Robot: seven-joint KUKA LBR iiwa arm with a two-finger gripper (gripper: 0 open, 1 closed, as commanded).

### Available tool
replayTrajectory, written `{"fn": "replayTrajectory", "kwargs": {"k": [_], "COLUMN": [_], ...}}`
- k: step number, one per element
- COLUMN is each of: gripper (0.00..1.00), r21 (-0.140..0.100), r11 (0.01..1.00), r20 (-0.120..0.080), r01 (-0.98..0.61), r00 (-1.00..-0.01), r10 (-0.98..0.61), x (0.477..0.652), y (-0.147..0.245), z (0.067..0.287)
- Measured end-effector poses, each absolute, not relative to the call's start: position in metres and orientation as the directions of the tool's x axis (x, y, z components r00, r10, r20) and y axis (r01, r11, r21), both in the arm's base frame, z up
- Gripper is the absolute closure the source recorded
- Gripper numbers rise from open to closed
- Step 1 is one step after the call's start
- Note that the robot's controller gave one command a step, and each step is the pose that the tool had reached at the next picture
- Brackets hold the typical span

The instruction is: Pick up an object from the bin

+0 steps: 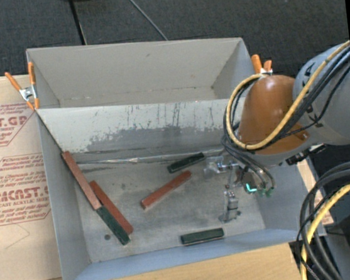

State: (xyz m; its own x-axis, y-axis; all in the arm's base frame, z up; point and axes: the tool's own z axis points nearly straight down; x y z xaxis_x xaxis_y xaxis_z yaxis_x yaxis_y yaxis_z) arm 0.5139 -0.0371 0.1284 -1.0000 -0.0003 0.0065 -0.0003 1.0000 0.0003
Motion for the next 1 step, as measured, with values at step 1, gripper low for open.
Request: {"fn": "replayTrajectory", "kwargs": {"k": [1], "gripper": [0.0], "r21": [0.0], "r11": [1.0], "r20": [0.0], "r01": [-0.001], "r00": [-1.0], "r10": [-0.001], "x": [0.5158], "y": [-0.0371], "z": [0.1313]}}
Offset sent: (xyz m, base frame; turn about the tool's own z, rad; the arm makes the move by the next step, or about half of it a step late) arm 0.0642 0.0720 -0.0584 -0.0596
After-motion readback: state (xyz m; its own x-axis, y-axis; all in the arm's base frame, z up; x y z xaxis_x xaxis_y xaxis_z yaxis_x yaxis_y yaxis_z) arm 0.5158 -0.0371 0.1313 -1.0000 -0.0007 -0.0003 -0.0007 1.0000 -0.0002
